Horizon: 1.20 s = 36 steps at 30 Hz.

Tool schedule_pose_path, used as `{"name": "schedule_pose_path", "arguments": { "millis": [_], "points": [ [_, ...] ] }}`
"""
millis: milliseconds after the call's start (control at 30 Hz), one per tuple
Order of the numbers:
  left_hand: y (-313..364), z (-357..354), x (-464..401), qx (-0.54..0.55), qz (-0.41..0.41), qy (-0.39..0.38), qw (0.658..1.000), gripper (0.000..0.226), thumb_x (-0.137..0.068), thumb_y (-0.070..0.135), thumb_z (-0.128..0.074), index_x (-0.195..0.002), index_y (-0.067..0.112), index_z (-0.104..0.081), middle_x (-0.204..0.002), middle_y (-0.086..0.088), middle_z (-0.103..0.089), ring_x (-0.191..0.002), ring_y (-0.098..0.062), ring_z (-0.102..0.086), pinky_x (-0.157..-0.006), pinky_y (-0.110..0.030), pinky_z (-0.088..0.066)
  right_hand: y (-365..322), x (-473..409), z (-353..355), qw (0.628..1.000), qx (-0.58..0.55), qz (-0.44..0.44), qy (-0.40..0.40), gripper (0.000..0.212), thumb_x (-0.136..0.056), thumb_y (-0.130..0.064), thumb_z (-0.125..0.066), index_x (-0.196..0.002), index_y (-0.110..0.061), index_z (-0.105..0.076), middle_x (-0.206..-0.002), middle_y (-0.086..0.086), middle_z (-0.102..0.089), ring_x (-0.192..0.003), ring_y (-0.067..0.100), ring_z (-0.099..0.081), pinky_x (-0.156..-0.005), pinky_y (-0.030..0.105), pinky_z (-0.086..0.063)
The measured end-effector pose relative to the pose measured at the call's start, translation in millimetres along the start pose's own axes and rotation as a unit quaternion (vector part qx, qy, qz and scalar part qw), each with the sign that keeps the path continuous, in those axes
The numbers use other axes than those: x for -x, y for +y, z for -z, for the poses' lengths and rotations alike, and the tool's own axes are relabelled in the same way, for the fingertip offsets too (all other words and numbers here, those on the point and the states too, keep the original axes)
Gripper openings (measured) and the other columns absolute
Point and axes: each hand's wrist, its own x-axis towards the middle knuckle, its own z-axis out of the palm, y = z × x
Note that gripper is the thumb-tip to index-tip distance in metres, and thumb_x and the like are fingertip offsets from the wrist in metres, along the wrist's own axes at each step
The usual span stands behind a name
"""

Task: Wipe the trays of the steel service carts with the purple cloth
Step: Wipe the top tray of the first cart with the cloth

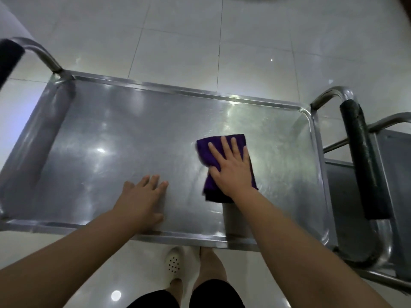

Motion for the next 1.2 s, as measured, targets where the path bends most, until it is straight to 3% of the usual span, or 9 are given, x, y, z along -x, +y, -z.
{"name": "schedule_pose_path", "arguments": {
  "millis": [167,233,300,333,400,467,533,833,1200],
  "points": [
    [19.9,24.8,-9.5,-0.068,0.019,-0.019,0.997,0.066,-0.091,0.051,-0.047,-0.146,0.019,-0.027,-0.148,-0.010,-0.032,-0.131,-0.024,-0.040,-0.110,-0.047,-0.021,95.2,19.5,12.9,0.995,-0.024,-0.101,-0.002,0.066,-0.089,-0.051,-0.024,-0.151,-0.042,-0.004,-0.162,-0.001,0.004,-0.149,0.023,0.009,-0.117,0.045,0.011],
    [25.0,37.0,-19.3,-0.077,0.016,0.002,0.997,0.039,-0.092,0.043,-0.049,-0.127,0.025,-0.053,-0.119,0.001,-0.056,-0.108,-0.019,-0.056,-0.098,-0.038,-0.034,128.6,27.9,16.8,0.991,-0.034,-0.132,-0.006,0.062,-0.097,-0.048,-0.029,-0.151,-0.041,-0.002,-0.162,-0.001,0.005,-0.148,0.022,0.010,-0.118,0.045,0.011],
    [28.2,50.8,-32.4,-0.097,0.022,0.036,0.994,0.022,-0.092,0.034,-0.053,-0.110,0.028,-0.065,-0.085,0.009,-0.055,-0.085,-0.015,-0.056,-0.076,-0.029,-0.039,157.0,35.9,22.5,0.986,-0.039,-0.164,-0.005,0.063,-0.098,-0.045,-0.036,-0.152,-0.039,-0.003,-0.163,0.001,0.003,-0.149,0.022,0.009,-0.119,0.045,0.008],
    [28.3,57.3,-41.0,-0.098,0.021,0.057,0.993,0.020,-0.091,0.031,-0.054,-0.108,0.028,-0.065,-0.083,0.009,-0.054,-0.084,-0.015,-0.055,-0.071,-0.027,-0.038,167.5,38.6,25.5,0.984,-0.036,-0.174,-0.004,0.064,-0.098,-0.045,-0.037,-0.152,-0.038,-0.004,-0.163,0.002,0.001,-0.149,0.023,0.008,-0.120,0.046,0.006],
    [24.0,66.7,-59.6,-0.063,0.012,0.091,0.994,0.033,-0.088,0.032,-0.060,-0.120,0.025,-0.056,-0.111,0.004,-0.055,-0.105,-0.017,-0.053,-0.080,-0.029,-0.042,175.7,39.6,26.5,0.982,-0.023,-0.189,-0.007,0.066,-0.097,-0.049,-0.037,-0.153,-0.037,-0.004,-0.163,0.003,0.001,-0.149,0.025,0.008,-0.119,0.049,0.004],
    [16.9,70.3,-76.7,-0.024,0.013,0.096,0.995,0.071,-0.082,0.038,-0.069,-0.140,0.020,-0.033,-0.144,-0.004,-0.034,-0.131,-0.023,-0.034,-0.100,-0.040,-0.038,167.6,35.6,22.5,0.975,-0.013,-0.222,-0.004,0.067,-0.096,-0.056,-0.033,-0.153,-0.038,-0.001,-0.162,0.003,0.004,-0.148,0.027,0.012,-0.117,0.055,0.005],
    [11.6,67.9,-87.6,0.006,0.018,0.078,0.997,0.094,-0.079,0.038,-0.073,-0.149,0.016,-0.015,-0.155,-0.007,-0.012,-0.139,-0.026,-0.021,-0.108,-0.042,-0.034,150.6,27.5,16.9,0.964,-0.018,-0.264,-0.004,0.070,-0.094,-0.063,-0.027,-0.152,-0.037,0.002,-0.162,0.004,0.008,-0.147,0.029,0.014,-0.115,0.058,0.007],
    [7.2,62.1,-91.9,0.069,0.024,0.070,0.995,0.098,-0.084,0.029,-0.070,-0.153,0.019,-0.001,-0.160,-0.005,0.006,-0.147,-0.028,-0.004,-0.115,-0.035,-0.024,47.0,-20.7,6.8,0.981,-0.025,-0.193,0.006,0.063,-0.099,-0.055,-0.018,-0.151,-0.035,0.011,-0.161,0.010,0.015,-0.145,0.037,0.018,-0.113,0.064,0.006],
    [8.1,58.5,-95.4,0.061,0.012,0.105,0.993,0.101,-0.081,0.034,-0.070,-0.152,0.022,0.000,-0.159,-0.002,-0.004,-0.142,-0.021,-0.017,-0.106,-0.029,-0.036,-36.1,-54.2,-2.3,0.998,-0.001,0.060,0.000,0.059,-0.099,-0.050,-0.018,-0.153,-0.036,0.000,-0.162,0.006,0.010,-0.146,0.033,0.017,-0.115,0.059,0.007]
  ]
}}
